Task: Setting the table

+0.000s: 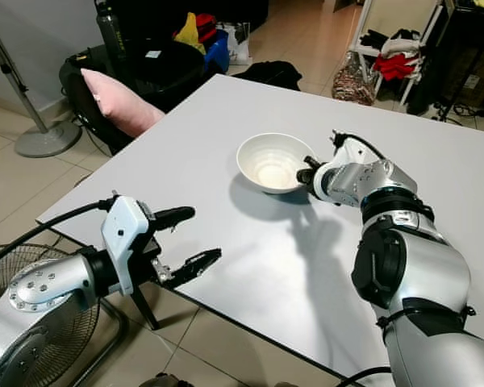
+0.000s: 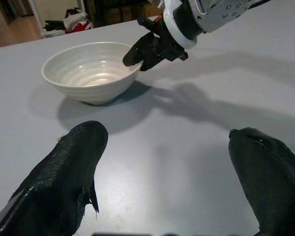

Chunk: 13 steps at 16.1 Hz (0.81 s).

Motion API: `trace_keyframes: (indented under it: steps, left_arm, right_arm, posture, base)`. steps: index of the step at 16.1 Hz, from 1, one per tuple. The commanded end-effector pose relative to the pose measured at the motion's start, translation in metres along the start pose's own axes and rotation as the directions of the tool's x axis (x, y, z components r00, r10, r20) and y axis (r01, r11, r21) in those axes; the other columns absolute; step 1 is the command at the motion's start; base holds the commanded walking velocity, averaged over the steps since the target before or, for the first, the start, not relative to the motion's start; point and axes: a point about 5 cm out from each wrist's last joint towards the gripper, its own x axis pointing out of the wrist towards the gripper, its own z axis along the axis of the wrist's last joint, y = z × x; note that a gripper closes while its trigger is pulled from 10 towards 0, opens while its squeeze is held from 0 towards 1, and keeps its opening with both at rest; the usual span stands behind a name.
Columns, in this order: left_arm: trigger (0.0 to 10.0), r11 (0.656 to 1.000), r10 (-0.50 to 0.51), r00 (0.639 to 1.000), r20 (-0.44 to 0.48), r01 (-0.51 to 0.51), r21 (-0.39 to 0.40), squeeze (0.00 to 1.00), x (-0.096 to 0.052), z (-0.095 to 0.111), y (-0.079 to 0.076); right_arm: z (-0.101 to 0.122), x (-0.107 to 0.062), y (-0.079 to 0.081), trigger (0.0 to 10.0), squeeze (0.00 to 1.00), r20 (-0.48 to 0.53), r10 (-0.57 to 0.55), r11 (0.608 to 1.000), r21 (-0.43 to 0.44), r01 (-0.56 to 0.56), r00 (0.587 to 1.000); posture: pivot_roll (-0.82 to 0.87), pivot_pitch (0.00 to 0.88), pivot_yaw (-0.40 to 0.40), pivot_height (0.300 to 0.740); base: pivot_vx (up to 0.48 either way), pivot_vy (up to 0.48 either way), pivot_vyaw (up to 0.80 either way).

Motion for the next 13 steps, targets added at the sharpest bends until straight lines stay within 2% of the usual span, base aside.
trace_keyframes:
  steps: [1, 7, 8, 9, 10, 11, 12, 13]
  left_arm:
    - [10.0, 1.000, 0.003, 1.000, 0.005, -0.003, 0.010, 0.00, -0.003, 0.002, 0.000]
    - [10.0, 0.999, 0.045, 0.999, 0.018, -0.045, -0.004, 0.00, -0.007, 0.001, 0.005]
    - [10.0, 0.998, 0.057, 0.998, 0.030, -0.056, -0.016, 0.00, -0.010, 0.002, 0.005]
    - [10.0, 0.997, 0.068, 0.996, 0.053, -0.066, -0.043, 0.00, -0.012, 0.004, 0.005]
    - [10.0, 0.994, 0.084, 0.993, 0.081, -0.078, -0.076, 0.00, -0.014, 0.006, 0.005]
    - [10.0, 0.990, 0.111, 0.989, 0.098, -0.101, -0.098, 0.00, -0.017, 0.007, 0.005]
    - [10.0, 0.987, 0.127, 0.987, 0.100, -0.116, -0.112, 0.00, -0.018, 0.007, 0.005]
    - [10.0, 0.978, 0.177, 0.980, 0.093, -0.164, -0.127, 0.00, -0.022, 0.004, 0.005]
  right_arm:
    - [0.010, -0.005, 0.007, 10.0, 1.00, 0.017, 0.024, 1.000, 0.008, -0.024, 1.000]
    - [0.027, -0.023, 0.004, 10.0, 1.00, 0.000, 0.111, 0.993, 0.048, -0.111, 0.994]
    - [0.031, -0.028, 0.007, 10.0, 1.00, -0.004, 0.151, 0.988, 0.043, -0.151, 0.989]
    - [0.038, -0.036, 0.011, 10.0, 1.00, 0.035, 0.205, 0.979, -0.024, -0.204, 0.978]
    - [0.042, -0.045, 0.015, 10.0, 0.00, 0.066, 0.270, 0.962, -0.061, -0.266, 0.961]
    - [0.041, -0.057, 0.019, 10.0, 0.00, 0.078, 0.344, 0.937, -0.093, -0.337, 0.936]
    - [0.039, -0.063, 0.020, 10.0, 0.00, 0.085, 0.374, 0.924, -0.118, -0.363, 0.924]
    - [0.031, -0.081, 0.024, 10.0, 0.00, 0.135, 0.450, 0.878, -0.245, -0.411, 0.882]
  posture:
    - [-0.09, 0.000, 0.027, 0.740]
    - [-0.08, 0.000, 0.032, 0.740]
    - [-0.09, 0.000, 0.035, 0.740]
    - [-0.08, 0.000, 0.038, 0.740]
    - [-0.08, 0.000, 0.043, 0.740]
    - [-0.09, 0.000, 0.051, 0.740]
    - [-0.09, 0.000, 0.052, 0.740]
    - [-0.09, 0.000, 0.066, 0.740]
  base:
    - [0.000, 0.000, 0.00]
    - [0.000, 0.000, 0.00]
    - [0.000, 0.000, 0.00]
    - [0.000, 0.000, 0.00]
    - [0.000, 0.000, 0.00]
    - [0.000, 0.000, 0.00]
    - [0.000, 0.000, 0.00]
    - [0.000, 0.000, 0.00]
